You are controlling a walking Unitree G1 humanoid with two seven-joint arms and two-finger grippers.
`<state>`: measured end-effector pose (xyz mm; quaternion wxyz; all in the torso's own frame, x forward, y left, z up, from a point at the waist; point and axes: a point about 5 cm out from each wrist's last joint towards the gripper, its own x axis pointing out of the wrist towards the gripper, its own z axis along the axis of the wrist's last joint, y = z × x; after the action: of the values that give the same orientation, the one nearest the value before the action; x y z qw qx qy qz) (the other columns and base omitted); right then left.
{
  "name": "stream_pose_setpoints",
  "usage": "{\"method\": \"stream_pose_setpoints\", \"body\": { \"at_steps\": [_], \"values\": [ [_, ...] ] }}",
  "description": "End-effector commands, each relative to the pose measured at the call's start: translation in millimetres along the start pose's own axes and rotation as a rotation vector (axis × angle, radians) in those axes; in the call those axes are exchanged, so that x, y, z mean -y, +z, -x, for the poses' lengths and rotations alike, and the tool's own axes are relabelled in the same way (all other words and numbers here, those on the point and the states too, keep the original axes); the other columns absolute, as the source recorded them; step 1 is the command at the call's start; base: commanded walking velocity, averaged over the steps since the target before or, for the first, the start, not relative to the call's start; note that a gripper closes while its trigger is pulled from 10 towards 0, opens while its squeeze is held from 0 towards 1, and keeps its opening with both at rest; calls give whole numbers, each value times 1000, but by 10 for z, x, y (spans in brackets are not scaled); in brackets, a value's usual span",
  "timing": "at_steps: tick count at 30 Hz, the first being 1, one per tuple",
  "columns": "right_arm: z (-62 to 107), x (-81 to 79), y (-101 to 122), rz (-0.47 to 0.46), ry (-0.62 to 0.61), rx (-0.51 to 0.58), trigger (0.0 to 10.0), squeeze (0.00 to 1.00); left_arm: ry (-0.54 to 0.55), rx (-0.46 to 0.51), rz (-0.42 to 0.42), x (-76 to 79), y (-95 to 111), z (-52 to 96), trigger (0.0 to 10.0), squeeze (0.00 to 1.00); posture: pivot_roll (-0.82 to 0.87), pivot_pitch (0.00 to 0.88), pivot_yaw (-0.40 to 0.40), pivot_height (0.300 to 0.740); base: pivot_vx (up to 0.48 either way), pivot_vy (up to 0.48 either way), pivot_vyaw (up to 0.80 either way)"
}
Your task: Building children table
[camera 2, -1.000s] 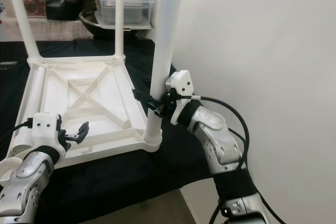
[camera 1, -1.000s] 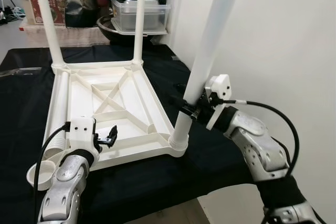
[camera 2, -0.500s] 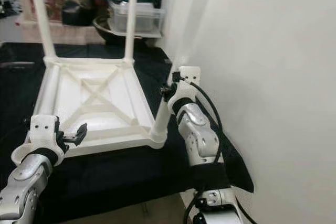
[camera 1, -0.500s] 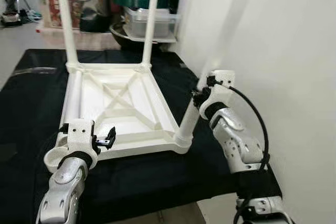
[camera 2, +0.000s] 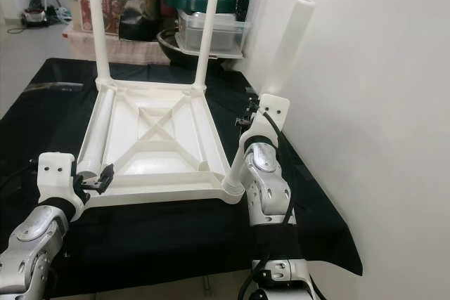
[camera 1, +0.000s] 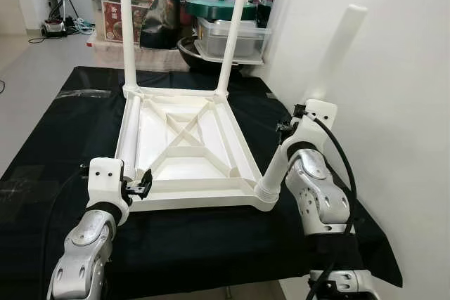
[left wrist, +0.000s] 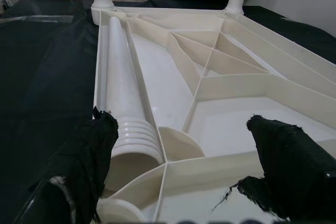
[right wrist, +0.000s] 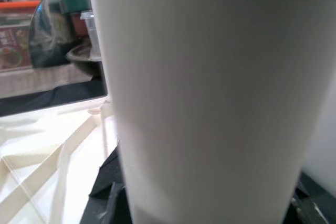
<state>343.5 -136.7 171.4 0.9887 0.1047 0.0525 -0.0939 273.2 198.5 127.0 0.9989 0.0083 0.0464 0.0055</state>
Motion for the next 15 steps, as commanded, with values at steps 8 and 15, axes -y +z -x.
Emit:
{"method": "stream_pose_setpoints", "body": {
  "at_steps": [8, 15],
  "values": [
    [47, 182, -286, -55, 4, -138, 10000, 1000, -8, -19, -8, -5, -11, -28, 10000, 0, 70, 0, -101, 740, 0, 0, 0],
    [72, 159, 94, -46, 94, -3, 10000, 1000, -12, -19, -10, -7, -14, -29, 10000, 0, 50, 0, -91, 740, 0, 0, 0]
  ]
}}
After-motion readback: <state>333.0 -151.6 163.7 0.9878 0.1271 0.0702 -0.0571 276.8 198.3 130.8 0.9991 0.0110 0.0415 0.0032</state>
